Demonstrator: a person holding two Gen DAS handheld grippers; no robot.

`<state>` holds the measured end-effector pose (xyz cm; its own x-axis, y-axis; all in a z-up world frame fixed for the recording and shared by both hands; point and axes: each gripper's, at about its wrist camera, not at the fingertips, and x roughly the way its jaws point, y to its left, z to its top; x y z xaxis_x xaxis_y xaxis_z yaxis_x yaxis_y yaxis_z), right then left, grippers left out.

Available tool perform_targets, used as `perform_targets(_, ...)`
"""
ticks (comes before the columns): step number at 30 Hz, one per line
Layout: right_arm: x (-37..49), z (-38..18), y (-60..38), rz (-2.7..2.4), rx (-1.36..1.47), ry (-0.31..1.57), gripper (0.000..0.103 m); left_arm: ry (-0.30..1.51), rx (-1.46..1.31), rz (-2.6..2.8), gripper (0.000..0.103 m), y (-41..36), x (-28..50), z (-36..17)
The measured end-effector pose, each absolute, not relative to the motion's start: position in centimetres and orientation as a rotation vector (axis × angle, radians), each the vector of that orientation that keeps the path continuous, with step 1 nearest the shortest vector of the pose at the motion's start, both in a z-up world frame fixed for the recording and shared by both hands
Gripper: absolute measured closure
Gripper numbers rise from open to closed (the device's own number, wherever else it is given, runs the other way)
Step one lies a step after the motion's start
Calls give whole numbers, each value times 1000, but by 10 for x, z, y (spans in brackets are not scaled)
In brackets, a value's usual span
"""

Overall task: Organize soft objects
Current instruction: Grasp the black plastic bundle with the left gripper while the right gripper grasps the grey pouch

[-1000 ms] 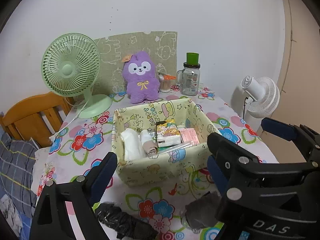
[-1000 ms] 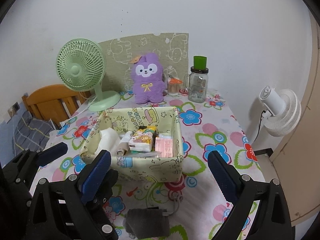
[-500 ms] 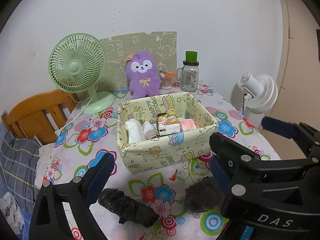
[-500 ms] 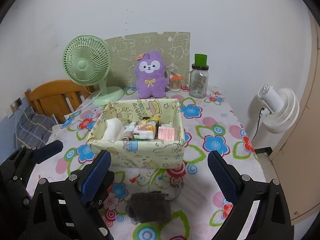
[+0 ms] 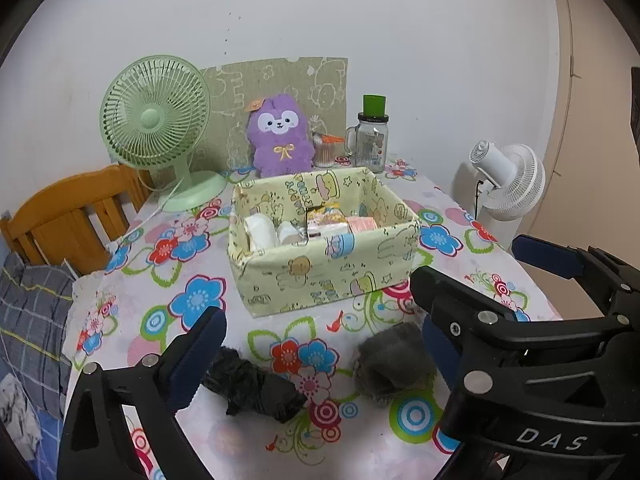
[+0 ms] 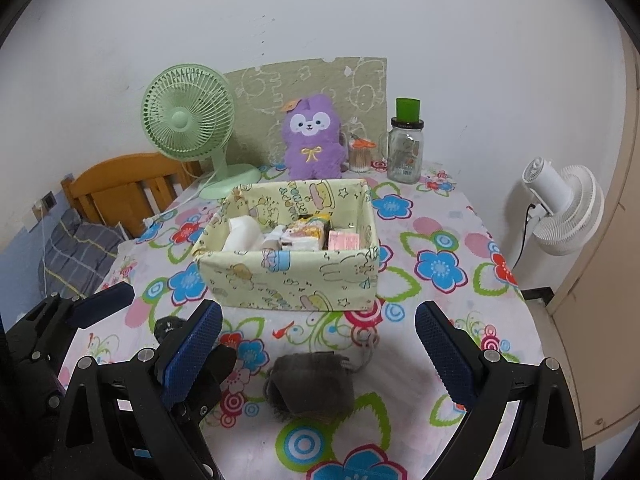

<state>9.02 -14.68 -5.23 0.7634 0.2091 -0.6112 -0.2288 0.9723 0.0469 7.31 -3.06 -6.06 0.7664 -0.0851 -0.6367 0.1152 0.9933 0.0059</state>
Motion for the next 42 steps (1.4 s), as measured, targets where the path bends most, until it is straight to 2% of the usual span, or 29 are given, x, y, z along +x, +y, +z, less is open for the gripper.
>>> perform_targets(14, 73, -67, -135, 245, -69, 631, 4, 682, 52, -97, 3, -22, 56, -79)
perform_targets(42, 108, -143, -126, 243, -114, 808, 4, 843, 54, -70, 3, -13, 77, -151)
